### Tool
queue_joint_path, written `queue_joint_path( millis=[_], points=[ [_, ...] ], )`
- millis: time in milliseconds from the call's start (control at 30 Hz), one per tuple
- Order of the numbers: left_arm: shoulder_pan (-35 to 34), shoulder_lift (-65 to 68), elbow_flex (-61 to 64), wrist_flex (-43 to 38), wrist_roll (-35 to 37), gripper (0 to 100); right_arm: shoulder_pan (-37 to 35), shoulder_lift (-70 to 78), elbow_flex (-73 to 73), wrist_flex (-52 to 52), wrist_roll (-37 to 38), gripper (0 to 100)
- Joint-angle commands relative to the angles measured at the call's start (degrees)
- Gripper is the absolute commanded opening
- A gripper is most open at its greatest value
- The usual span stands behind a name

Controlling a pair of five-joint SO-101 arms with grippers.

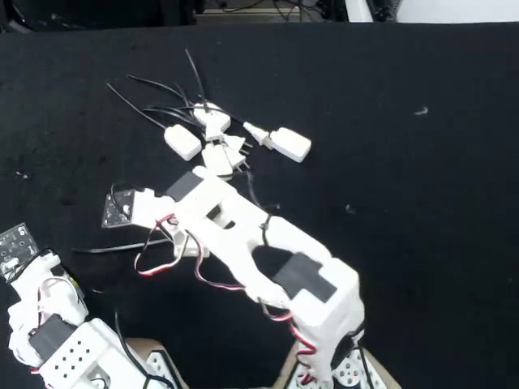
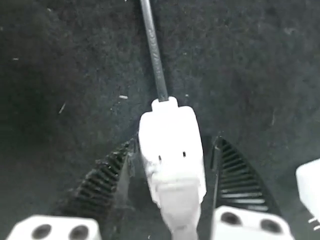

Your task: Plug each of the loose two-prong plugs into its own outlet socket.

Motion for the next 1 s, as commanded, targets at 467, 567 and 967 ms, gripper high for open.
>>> queue_joint_path(
  millis=[467, 567, 967],
  points=[
    [-0.4, -0.53, -0.31, 0.26, 0.44, 16, 7.47, 5.32, -7.52, 3.52, 4.31, 0.7],
    [-0.4, -0.53, -0.31, 0.26, 0.44, 16, 7.21, 2.33, -7.08, 6.15, -0.26, 1.0],
    [-0.4, -0.62, -0.22, 0.26, 0.44, 16, 21.98, -25.63, -3.65, 10.46, -21.19, 1.0]
  ],
)
